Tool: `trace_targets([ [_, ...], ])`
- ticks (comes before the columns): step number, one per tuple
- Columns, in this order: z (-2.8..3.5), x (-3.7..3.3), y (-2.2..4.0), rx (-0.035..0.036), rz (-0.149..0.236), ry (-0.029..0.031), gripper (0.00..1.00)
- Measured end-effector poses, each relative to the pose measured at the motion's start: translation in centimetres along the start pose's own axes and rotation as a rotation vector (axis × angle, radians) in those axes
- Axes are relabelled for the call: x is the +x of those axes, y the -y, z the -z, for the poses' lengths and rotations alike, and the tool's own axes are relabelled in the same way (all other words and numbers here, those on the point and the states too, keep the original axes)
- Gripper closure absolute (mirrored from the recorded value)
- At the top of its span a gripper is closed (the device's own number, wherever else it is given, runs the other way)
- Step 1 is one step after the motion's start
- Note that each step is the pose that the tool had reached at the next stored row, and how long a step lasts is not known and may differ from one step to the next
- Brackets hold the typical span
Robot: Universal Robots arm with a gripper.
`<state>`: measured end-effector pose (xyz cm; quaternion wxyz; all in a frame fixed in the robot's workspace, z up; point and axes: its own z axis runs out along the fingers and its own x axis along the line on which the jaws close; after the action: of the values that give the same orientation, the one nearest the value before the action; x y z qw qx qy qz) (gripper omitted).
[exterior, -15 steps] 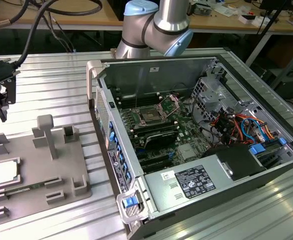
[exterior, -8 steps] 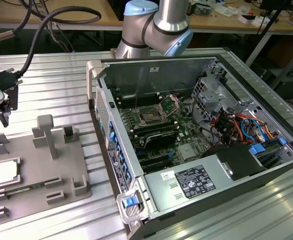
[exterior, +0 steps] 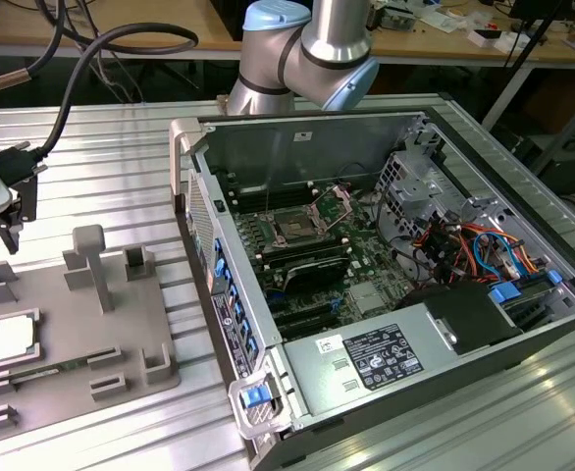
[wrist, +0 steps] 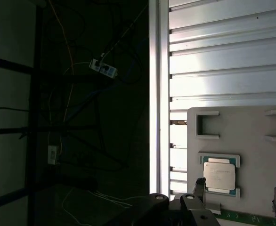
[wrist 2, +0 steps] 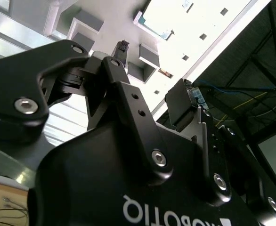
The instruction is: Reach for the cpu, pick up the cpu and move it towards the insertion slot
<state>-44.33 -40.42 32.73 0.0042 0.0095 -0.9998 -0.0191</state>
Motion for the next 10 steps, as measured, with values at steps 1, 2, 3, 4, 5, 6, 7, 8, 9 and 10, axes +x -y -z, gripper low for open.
trace_targets([
  [1,0.0,0.0,0.0,-0.0001,0.0,0.0,0.4],
  [2,0.0,0.0,0.0,0.0,0.0,0.0,0.4],
  [3,0.0,0.0,0.0,0.0,0.0,-0.0001,0.4],
  [4,-0.01,0.0,0.0,0.0,0.0,0.0,0.4],
  [5,-0.01,0.0,0.0,0.0,0.0,0.0,0.4],
  [6,-0.01,0.0,0.0,0.0,0.0,0.0,0.4],
  [7,-0.03,0.0,0.01,-0.0002,0.0,0.0002,0.4],
  [8,-0.04,0.0,0.07,-0.0002,0.0,0.0002,0.4],
  [9,-0.04,0.0,0.14,-0.0001,0.0,0.0001,0.4],
  [10,-0.06,0.0,0.28,-0.0001,0.0,0.0001,0.4],
])
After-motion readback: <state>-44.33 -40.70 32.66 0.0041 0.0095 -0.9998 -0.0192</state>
